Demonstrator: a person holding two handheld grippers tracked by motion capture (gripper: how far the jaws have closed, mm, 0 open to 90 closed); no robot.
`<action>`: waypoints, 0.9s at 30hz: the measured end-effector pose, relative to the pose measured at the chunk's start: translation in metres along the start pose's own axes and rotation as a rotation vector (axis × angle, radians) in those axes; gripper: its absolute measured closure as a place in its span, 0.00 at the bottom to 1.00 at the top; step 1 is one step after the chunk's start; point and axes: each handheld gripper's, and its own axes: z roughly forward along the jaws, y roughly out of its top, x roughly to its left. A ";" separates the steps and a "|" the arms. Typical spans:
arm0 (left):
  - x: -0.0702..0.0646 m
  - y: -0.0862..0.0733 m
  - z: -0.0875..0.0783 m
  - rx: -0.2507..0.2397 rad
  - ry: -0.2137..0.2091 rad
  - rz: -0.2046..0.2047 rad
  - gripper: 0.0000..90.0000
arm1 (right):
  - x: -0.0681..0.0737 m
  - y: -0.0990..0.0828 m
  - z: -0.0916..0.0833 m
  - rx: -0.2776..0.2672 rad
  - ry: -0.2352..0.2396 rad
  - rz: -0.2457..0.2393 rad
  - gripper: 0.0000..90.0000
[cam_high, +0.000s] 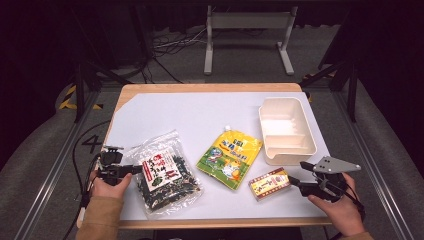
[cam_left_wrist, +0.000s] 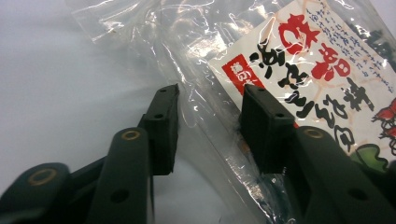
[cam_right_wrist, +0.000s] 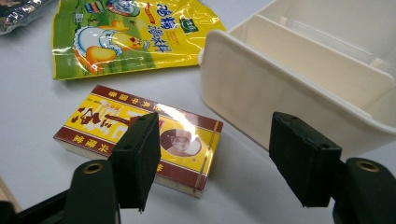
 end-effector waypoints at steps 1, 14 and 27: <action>-0.001 0.000 0.001 -0.007 0.003 -0.002 0.69 | 0.000 0.000 0.000 0.000 0.000 0.000 0.38; -0.006 -0.004 0.002 -0.078 0.002 -0.017 0.95 | 0.001 0.000 0.002 0.003 0.004 -0.009 0.38; -0.008 -0.002 -0.016 -0.180 -0.062 0.018 0.97 | -0.001 -0.001 -0.001 -0.002 -0.007 -0.008 0.39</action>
